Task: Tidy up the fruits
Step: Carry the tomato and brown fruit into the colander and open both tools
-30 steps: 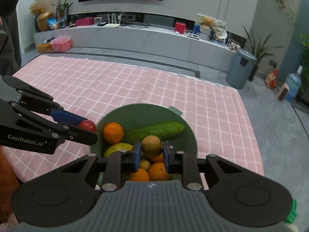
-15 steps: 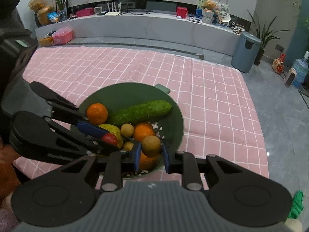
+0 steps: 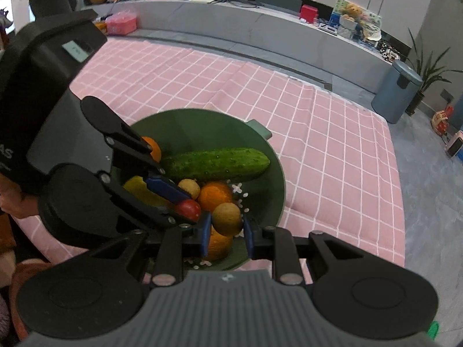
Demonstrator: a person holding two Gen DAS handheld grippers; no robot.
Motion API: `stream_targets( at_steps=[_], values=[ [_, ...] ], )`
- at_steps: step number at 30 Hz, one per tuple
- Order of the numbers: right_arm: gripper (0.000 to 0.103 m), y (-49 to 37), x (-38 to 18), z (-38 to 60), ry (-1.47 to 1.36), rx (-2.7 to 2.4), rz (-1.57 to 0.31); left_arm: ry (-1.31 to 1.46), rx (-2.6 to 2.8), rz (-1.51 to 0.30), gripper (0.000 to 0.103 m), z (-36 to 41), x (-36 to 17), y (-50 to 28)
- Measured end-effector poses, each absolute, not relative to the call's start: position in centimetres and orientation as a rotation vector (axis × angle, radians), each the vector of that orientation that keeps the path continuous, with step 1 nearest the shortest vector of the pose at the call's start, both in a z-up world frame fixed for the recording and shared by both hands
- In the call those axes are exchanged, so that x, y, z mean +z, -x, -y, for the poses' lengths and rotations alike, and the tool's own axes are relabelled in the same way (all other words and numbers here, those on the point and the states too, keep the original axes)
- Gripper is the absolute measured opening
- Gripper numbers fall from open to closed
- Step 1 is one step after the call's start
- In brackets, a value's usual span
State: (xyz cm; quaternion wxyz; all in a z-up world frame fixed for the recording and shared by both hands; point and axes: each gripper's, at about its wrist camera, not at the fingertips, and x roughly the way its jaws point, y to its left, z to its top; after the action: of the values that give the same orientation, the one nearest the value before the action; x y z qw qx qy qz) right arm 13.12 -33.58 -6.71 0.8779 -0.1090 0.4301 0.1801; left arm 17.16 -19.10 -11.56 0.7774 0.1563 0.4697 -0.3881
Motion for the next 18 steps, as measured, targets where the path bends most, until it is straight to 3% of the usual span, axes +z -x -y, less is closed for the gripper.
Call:
stream_targets(
  at_steps=[8,18],
  values=[
    [0.019,-14.9,-7.4,33.0,0.339,0.403,-0.933,-0.296,-0.847,-1.019,0.048,17.9,-10.2,-17.1],
    [0.019,-16.7,-9.1,30.8,0.497,0.430,-0.993,-0.328,-0.756,-0.970,0.051,15.0,-6.7,-16.0]
  ],
)
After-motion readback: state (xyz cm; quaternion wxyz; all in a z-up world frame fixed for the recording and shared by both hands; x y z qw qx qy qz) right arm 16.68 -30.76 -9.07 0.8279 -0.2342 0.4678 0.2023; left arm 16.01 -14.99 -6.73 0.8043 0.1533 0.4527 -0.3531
